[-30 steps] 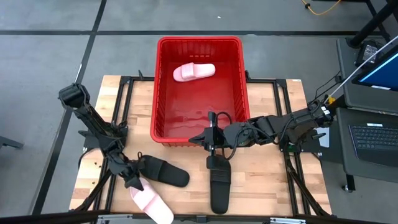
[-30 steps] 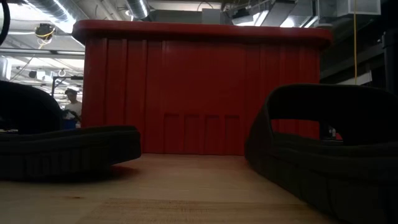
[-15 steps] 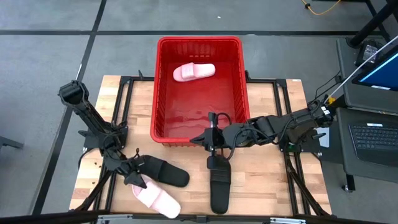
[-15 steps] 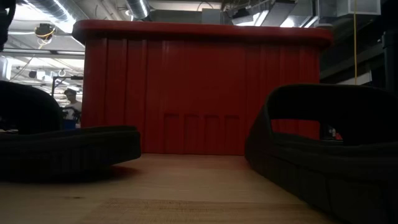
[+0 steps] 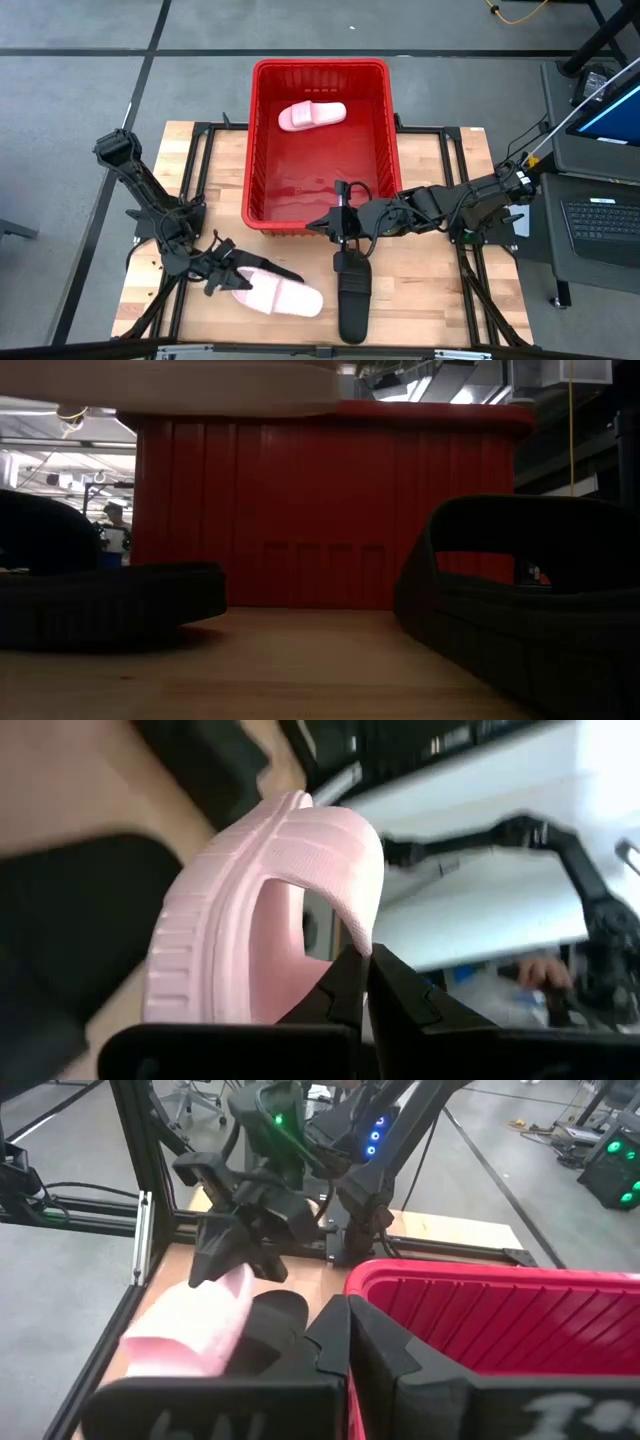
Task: Pick and place slides into bin
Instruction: Put the pink slide into the bin
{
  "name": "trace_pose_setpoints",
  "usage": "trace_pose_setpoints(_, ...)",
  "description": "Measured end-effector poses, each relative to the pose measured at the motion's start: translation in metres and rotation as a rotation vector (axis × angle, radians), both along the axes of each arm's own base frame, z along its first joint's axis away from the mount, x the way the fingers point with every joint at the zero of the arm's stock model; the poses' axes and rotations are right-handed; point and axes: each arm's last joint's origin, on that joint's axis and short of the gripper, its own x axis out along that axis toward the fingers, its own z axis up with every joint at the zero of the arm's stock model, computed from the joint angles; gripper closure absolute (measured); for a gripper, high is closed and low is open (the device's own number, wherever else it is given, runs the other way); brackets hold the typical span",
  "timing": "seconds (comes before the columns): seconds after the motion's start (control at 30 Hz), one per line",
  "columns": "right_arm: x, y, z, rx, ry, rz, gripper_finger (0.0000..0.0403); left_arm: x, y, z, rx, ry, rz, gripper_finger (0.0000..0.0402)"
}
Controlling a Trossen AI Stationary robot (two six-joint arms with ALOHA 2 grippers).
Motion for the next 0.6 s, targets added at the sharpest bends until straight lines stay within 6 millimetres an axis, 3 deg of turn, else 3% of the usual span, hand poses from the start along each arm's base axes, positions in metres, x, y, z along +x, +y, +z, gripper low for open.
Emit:
trace_pose_setpoints(0.2,0.000,0.000,0.000,-0.043,0.000,0.017,0.0393,0.011,0.000,0.021,0.097,-0.088,0.107,0.0399)
trace_pose_setpoints(0.6,0.000,0.000,0.005,-0.126,-0.026,0.052,0.0393,0.029,-0.004,0.080,0.256,-0.259,0.176,0.0399)
